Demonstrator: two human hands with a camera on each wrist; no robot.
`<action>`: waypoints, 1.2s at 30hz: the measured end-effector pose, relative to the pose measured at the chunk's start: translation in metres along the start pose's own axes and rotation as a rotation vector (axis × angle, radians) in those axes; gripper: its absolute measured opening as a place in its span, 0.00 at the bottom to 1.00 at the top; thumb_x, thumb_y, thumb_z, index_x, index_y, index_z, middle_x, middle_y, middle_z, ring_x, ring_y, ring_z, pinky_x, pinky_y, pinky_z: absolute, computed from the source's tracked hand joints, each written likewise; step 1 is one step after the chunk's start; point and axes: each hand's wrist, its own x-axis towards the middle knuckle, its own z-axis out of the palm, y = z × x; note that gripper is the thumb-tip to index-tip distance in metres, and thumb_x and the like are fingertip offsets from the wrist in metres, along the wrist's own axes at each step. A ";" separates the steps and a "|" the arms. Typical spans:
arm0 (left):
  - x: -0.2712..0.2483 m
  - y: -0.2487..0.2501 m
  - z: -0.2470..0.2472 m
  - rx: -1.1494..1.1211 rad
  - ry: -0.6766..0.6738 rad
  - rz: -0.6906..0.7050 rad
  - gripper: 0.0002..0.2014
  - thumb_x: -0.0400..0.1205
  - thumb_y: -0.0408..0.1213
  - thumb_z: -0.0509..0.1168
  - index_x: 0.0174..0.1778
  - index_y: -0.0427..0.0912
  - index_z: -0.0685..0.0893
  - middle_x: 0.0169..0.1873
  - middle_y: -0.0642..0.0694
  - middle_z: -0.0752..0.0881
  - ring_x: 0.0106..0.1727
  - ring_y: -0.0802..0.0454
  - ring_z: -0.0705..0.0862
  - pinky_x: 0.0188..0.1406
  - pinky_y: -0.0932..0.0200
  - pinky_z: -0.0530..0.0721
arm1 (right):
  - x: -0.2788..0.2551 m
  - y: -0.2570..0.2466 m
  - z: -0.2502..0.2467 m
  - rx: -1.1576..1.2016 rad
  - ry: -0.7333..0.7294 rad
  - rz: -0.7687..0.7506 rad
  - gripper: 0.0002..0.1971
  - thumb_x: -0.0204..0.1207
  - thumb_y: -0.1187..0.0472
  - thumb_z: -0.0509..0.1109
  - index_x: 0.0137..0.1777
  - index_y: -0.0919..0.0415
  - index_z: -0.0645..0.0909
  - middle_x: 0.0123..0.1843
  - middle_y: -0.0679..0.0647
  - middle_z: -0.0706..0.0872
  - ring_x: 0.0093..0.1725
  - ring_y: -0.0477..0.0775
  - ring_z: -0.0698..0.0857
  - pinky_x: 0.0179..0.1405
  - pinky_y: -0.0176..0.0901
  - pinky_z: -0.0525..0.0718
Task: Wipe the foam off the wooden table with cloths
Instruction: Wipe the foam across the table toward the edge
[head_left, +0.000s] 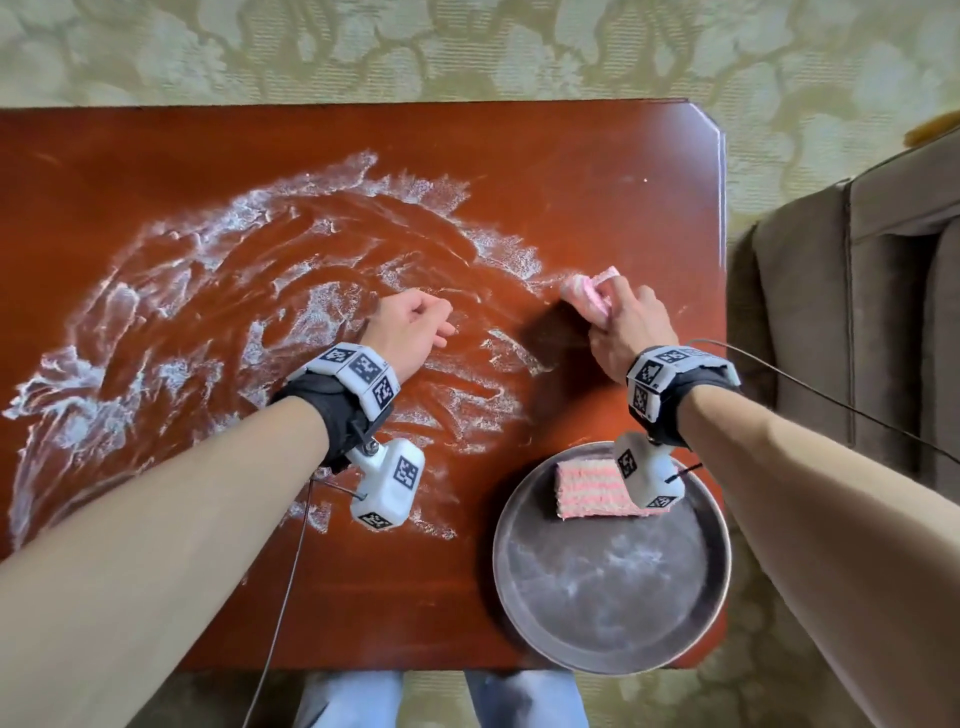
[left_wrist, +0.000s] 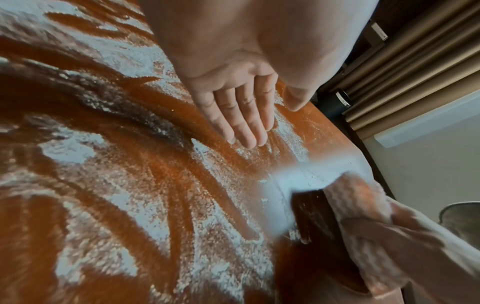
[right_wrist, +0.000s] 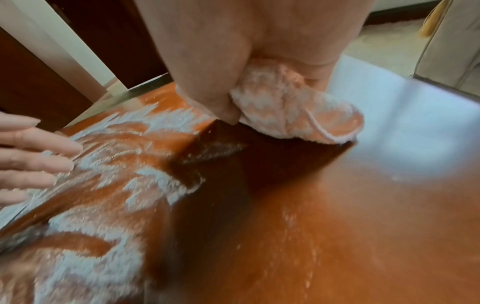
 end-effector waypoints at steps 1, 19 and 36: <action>-0.001 -0.004 -0.001 -0.012 -0.007 0.003 0.13 0.87 0.43 0.61 0.57 0.39 0.87 0.45 0.49 0.91 0.45 0.55 0.90 0.53 0.55 0.87 | -0.002 -0.003 0.006 0.003 -0.010 0.004 0.25 0.71 0.62 0.66 0.70 0.55 0.68 0.58 0.66 0.75 0.58 0.71 0.77 0.56 0.58 0.80; -0.031 -0.112 -0.060 -0.092 -0.095 0.038 0.12 0.85 0.41 0.63 0.53 0.38 0.87 0.37 0.49 0.89 0.34 0.56 0.86 0.41 0.58 0.86 | -0.112 -0.142 0.138 0.064 -0.062 -0.041 0.24 0.71 0.59 0.65 0.68 0.52 0.67 0.55 0.59 0.73 0.55 0.64 0.75 0.52 0.51 0.77; -0.051 -0.136 -0.150 -0.093 -0.056 0.115 0.10 0.85 0.38 0.63 0.47 0.36 0.87 0.37 0.45 0.90 0.35 0.56 0.86 0.36 0.71 0.82 | -0.155 -0.237 0.150 0.803 0.021 0.218 0.07 0.73 0.52 0.61 0.40 0.53 0.79 0.37 0.46 0.86 0.37 0.52 0.83 0.36 0.40 0.77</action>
